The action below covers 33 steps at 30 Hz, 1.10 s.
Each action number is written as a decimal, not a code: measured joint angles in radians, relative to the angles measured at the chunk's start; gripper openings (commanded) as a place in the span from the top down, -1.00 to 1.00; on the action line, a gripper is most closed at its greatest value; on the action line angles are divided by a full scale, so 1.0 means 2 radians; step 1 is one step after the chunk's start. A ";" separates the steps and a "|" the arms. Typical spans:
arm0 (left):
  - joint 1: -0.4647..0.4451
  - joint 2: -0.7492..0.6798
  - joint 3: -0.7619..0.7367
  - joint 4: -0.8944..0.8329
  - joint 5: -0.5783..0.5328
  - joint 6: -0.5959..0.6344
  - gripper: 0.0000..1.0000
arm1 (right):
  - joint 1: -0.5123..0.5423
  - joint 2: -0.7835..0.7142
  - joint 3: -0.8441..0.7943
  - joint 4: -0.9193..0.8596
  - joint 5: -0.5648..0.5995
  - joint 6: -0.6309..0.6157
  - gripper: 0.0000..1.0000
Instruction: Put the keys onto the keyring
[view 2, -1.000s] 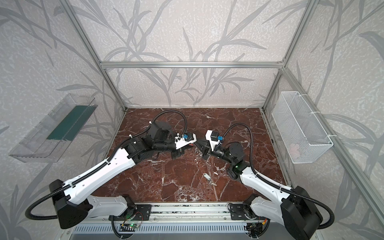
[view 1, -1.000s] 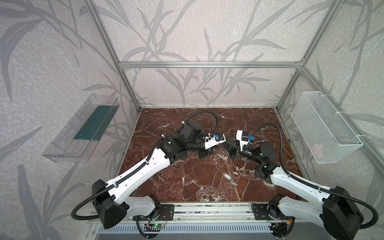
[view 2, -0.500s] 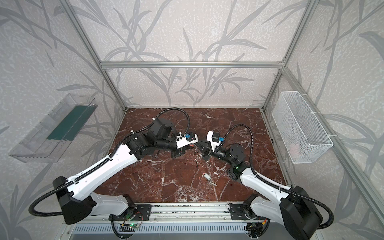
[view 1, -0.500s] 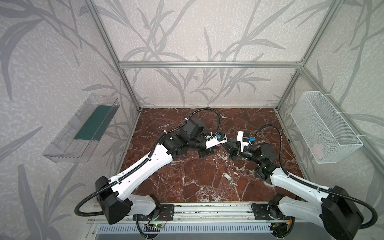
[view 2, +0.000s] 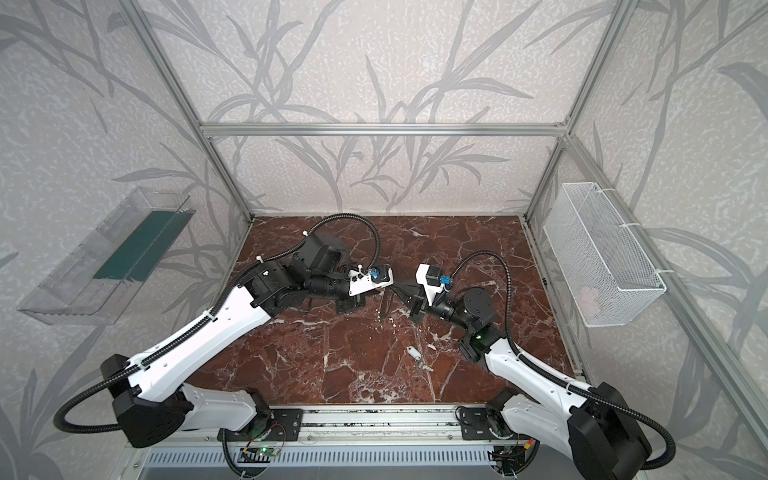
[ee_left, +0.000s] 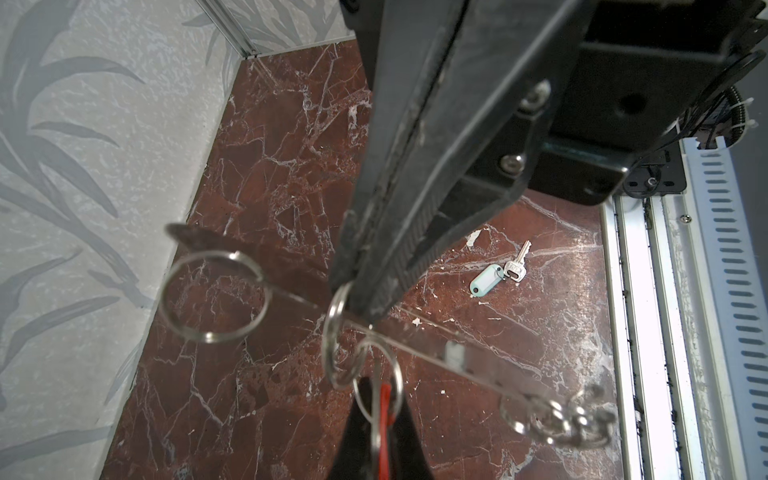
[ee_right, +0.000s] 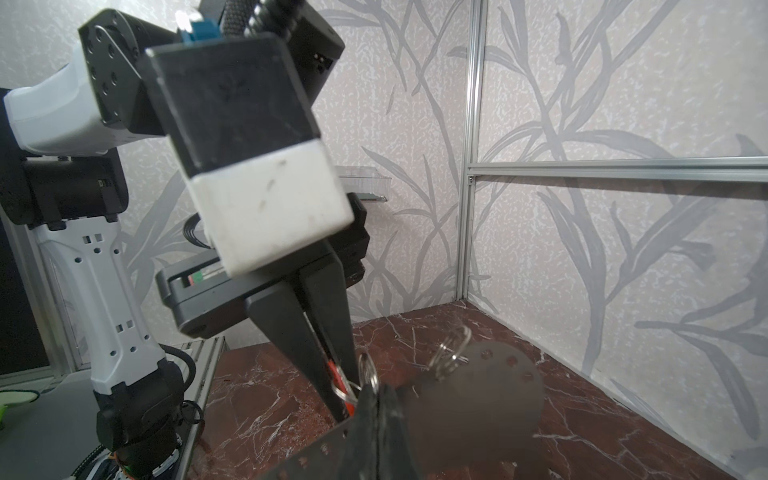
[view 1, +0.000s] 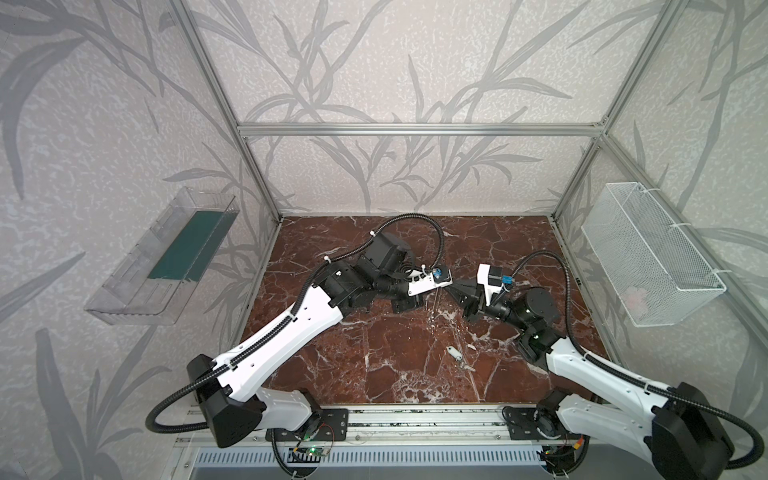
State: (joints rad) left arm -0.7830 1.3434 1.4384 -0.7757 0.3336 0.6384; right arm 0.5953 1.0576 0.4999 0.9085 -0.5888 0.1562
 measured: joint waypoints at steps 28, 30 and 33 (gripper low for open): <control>-0.010 0.028 -0.001 0.048 0.011 -0.024 0.43 | -0.001 0.051 -0.008 0.105 0.046 0.087 1.00; -0.011 0.018 -0.012 0.054 0.002 -0.026 0.42 | -0.004 0.051 -0.011 0.109 0.047 0.087 1.00; -0.010 -0.014 -0.041 0.060 -0.011 -0.027 0.40 | -0.008 0.055 -0.017 0.116 0.045 0.087 1.00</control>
State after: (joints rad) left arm -0.8024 1.3144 1.3560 -0.6552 0.3115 0.5846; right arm 0.5800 1.1671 0.4664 1.1400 -0.4984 0.3294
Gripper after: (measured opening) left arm 0.293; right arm 0.044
